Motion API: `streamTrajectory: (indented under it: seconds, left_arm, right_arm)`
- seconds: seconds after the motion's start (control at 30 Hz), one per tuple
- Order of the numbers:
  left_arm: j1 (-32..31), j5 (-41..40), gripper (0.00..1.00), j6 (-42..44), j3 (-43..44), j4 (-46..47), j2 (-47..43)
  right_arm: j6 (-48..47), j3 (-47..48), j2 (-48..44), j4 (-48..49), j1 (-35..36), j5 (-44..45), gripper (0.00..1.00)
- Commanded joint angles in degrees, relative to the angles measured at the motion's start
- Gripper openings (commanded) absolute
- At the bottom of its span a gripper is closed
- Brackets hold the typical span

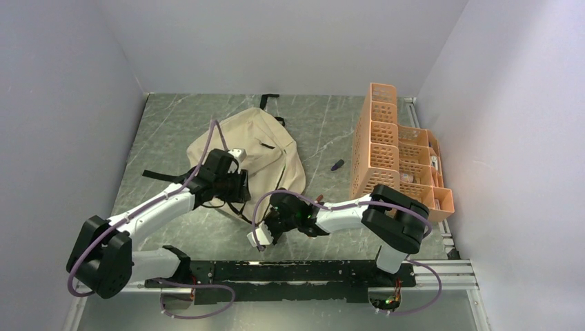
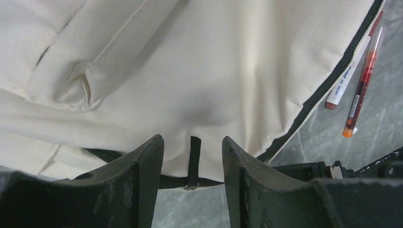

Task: Pack the student bag
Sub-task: Zip the student bag at the center of the board.

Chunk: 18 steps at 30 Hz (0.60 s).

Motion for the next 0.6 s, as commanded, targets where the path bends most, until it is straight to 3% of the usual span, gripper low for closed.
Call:
streamTrajectory:
  seconds: [0.0,0.43,0.57]
  left_arm:
    - [-0.90,-2.43,0.53,2.57,1.37,5.24,1.68]
    - [-3.86,-5.22,0.50,4.75,1.53,0.28,4.58]
    - [-4.24,-5.60,0.42,4.85,1.60,-0.39,5.63]
  right_arm:
    - [1.29,-0.31,1.27,-2.70,1.36,-3.65,0.09]
    - [2.35,-0.65,1.62,-2.00,1.38,-3.33,0.08]
    - [2.04,-0.41,1.97,-2.51,1.40,-3.36,0.07]
